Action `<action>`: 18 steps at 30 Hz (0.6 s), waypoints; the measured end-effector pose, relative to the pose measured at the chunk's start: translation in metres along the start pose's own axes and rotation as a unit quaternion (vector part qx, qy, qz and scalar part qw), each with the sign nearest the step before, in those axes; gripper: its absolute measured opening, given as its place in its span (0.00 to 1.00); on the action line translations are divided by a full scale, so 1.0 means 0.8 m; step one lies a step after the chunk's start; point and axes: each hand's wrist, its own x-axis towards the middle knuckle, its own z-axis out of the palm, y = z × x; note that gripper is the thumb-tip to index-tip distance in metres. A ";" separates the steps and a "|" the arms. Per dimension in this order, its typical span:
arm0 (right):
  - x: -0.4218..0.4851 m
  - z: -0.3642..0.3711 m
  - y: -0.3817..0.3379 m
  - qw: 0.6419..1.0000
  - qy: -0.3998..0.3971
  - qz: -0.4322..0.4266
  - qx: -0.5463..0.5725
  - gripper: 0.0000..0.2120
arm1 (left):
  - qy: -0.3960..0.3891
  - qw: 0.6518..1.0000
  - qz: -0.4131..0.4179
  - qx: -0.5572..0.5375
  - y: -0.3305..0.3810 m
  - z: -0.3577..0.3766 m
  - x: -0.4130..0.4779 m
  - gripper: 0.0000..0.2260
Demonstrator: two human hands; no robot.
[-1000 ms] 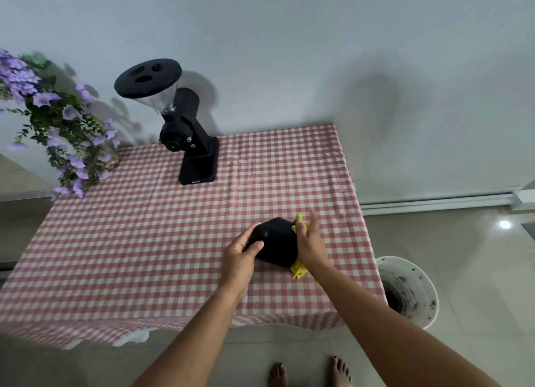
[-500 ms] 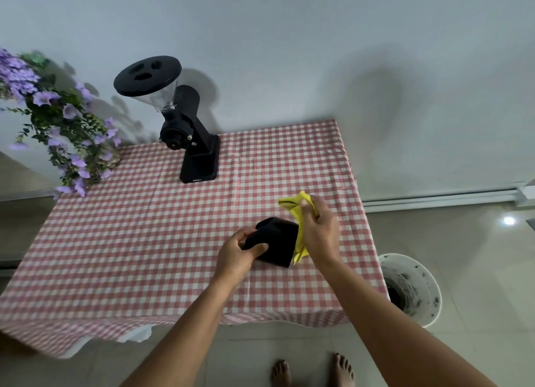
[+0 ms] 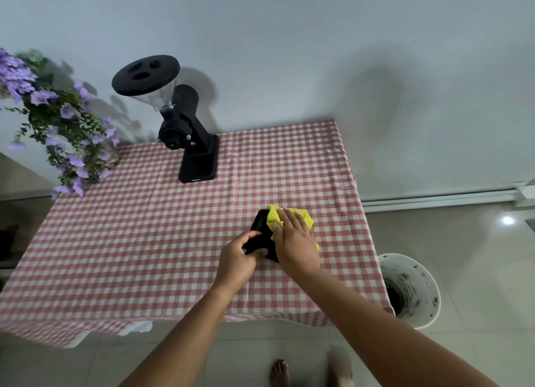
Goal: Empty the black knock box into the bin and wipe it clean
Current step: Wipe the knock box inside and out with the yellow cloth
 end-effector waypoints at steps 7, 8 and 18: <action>0.020 -0.022 0.018 0.974 -0.030 0.183 0.128 0.23 | -0.024 0.998 0.027 0.045 -0.003 -0.005 -0.007 0.18; 0.019 -0.023 0.016 0.975 -0.030 0.183 0.122 0.23 | -0.040 0.998 0.025 0.046 0.000 -0.007 -0.006 0.19; -0.009 -0.003 0.034 0.997 0.041 -0.053 -0.026 0.25 | -0.080 0.991 -0.094 -0.058 0.008 -0.005 0.000 0.23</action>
